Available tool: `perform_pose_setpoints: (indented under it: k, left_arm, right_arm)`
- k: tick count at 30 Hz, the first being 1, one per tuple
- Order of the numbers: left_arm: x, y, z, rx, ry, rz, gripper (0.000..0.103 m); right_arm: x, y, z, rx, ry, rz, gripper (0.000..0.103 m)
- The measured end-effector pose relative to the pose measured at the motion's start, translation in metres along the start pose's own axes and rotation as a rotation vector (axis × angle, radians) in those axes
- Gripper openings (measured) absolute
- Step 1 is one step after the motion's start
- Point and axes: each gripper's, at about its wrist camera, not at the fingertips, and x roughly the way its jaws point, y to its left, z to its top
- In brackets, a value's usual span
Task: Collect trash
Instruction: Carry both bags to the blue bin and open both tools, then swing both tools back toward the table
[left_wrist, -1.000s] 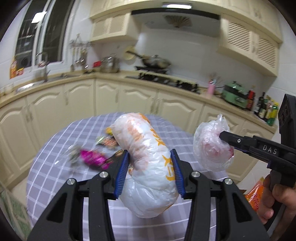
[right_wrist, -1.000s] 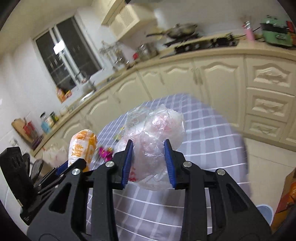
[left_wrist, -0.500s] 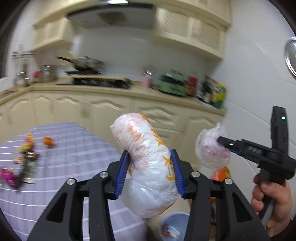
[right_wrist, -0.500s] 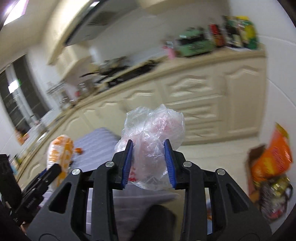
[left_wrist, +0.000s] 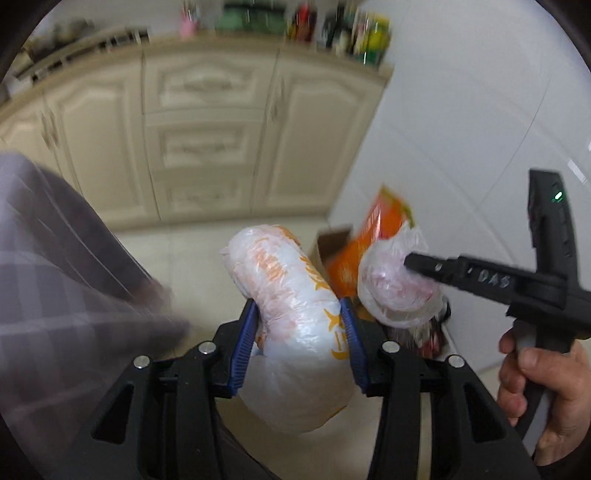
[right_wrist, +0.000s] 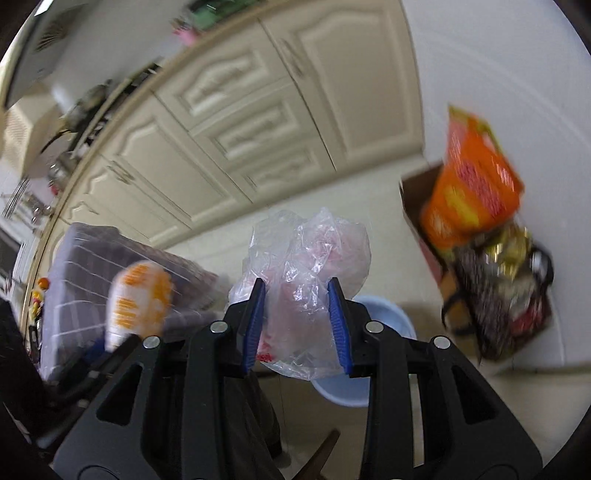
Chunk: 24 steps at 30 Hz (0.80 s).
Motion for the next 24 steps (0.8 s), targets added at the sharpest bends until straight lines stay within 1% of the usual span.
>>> perform_pose_setpoints:
  k: [4, 8, 9, 10, 11, 12, 13, 14, 15, 16, 18, 19, 22, 24]
  left_arm:
    - [0.058, 0.0, -0.019, 0.003, 0.132, -0.054, 0.044]
    - [0.095, 0.004, -0.029, -0.014, 0.209, -0.089, 0.045]
    - [0.106, 0.005, -0.031, -0.016, 0.238, -0.107, 0.047]
    - [0.117, 0.005, -0.034, -0.013, 0.269, -0.119, 0.051]
    - [0.122, 0.005, -0.035, -0.008, 0.284, -0.112, 0.057]
    - [0.129, 0.003, -0.037, 0.002, 0.301, -0.099, 0.074]
    - [0.131, 0.002, -0.038, 0.009, 0.309, -0.085, 0.083]
    - [0.131, 0.004, -0.038, 0.015, 0.3, -0.07, 0.083]
    - [0.13, 0.005, -0.038, 0.017, 0.293, -0.064, 0.086]
    - [0.128, 0.006, -0.038, 0.015, 0.285, -0.059, 0.09]
    - [0.118, 0.009, -0.035, 0.007, 0.256, -0.042, 0.09]
    - [0.115, 0.009, -0.032, 0.005, 0.245, -0.037, 0.09]
    - [0.093, 0.008, -0.023, 0.002, 0.191, -0.021, 0.091]
    - [0.076, 0.006, -0.016, 0.007, 0.146, -0.01, 0.091]
  right_arm:
    - [0.03, -0.026, -0.01, 0.061, 0.074, -0.016, 0.033]
    - [0.054, -0.043, -0.018, 0.111, 0.126, -0.029, 0.035]
    - [0.058, -0.044, -0.02, 0.122, 0.136, -0.027, 0.036]
    - [0.063, -0.048, -0.022, 0.133, 0.149, -0.026, 0.042]
    - [0.067, -0.051, -0.024, 0.14, 0.155, -0.027, 0.049]
    - [0.07, -0.054, -0.025, 0.154, 0.161, -0.025, 0.055]
    - [0.072, -0.058, -0.027, 0.17, 0.164, -0.03, 0.065]
    - [0.071, -0.06, -0.029, 0.177, 0.161, -0.036, 0.071]
    - [0.07, -0.062, -0.029, 0.183, 0.155, -0.042, 0.073]
    - [0.069, -0.063, -0.029, 0.19, 0.149, -0.048, 0.08]
    - [0.065, -0.065, -0.029, 0.197, 0.135, -0.061, 0.089]
    - [0.064, -0.064, -0.028, 0.195, 0.13, -0.066, 0.096]
    - [0.058, -0.059, -0.026, 0.179, 0.117, -0.087, 0.097]
    - [0.053, -0.053, -0.024, 0.169, 0.104, -0.084, 0.097]
